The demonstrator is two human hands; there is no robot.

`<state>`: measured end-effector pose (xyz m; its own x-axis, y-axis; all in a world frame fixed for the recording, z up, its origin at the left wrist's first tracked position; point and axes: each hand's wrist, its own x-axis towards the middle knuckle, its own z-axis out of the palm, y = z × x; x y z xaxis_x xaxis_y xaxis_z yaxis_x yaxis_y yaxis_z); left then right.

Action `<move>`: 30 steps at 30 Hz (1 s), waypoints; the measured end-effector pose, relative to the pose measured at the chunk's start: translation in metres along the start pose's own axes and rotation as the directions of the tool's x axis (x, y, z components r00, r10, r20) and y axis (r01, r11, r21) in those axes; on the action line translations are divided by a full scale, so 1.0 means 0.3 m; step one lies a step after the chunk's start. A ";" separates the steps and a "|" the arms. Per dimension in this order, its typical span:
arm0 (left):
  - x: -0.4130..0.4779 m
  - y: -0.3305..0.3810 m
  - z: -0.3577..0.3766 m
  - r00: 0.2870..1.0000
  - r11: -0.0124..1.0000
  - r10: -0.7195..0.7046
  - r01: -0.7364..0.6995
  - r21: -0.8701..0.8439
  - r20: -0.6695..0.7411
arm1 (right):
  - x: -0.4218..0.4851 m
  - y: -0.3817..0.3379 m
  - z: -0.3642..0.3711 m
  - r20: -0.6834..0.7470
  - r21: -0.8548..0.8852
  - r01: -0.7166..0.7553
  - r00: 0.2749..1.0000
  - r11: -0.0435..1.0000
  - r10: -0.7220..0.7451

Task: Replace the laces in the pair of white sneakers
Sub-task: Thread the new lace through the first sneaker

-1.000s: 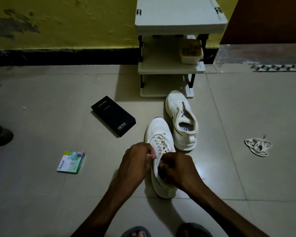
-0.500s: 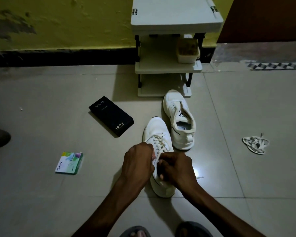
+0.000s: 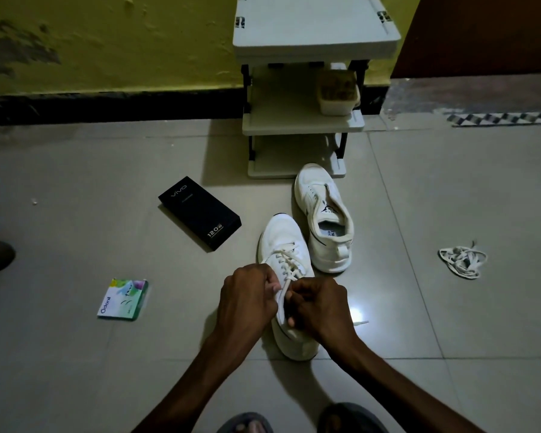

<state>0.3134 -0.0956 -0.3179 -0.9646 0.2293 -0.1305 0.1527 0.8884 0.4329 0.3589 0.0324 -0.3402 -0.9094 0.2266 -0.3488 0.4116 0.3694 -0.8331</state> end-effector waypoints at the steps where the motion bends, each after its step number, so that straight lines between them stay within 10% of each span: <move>1: -0.001 -0.001 -0.001 1.000 1.000 0.003 -0.003 -0.006 0.004 | 0.000 0.001 0.001 -0.001 0.007 -0.003 1.000 1.000 0.003; 9: 0.013 0.004 0.016 0.992 0.993 0.084 -0.092 0.079 0.099 | 0.004 0.009 0.007 0.006 -0.101 0.116 0.993 0.988 -0.116; 19: 0.037 -0.037 -0.028 0.995 0.946 -0.010 0.042 -0.323 0.099 | 0.003 0.013 -0.001 0.033 0.092 0.042 0.998 0.995 -0.046; 30: 0.036 -0.019 -0.004 0.997 0.940 -0.054 0.068 -0.334 0.051 | -0.001 -0.012 -0.011 0.055 0.071 -0.018 0.998 0.997 0.014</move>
<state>0.3020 -0.0986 -0.3208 -0.9592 0.2009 -0.1989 0.0062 0.7183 0.6957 0.3579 0.0339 -0.3358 -0.9056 0.1815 -0.3834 0.4223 0.3008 -0.8551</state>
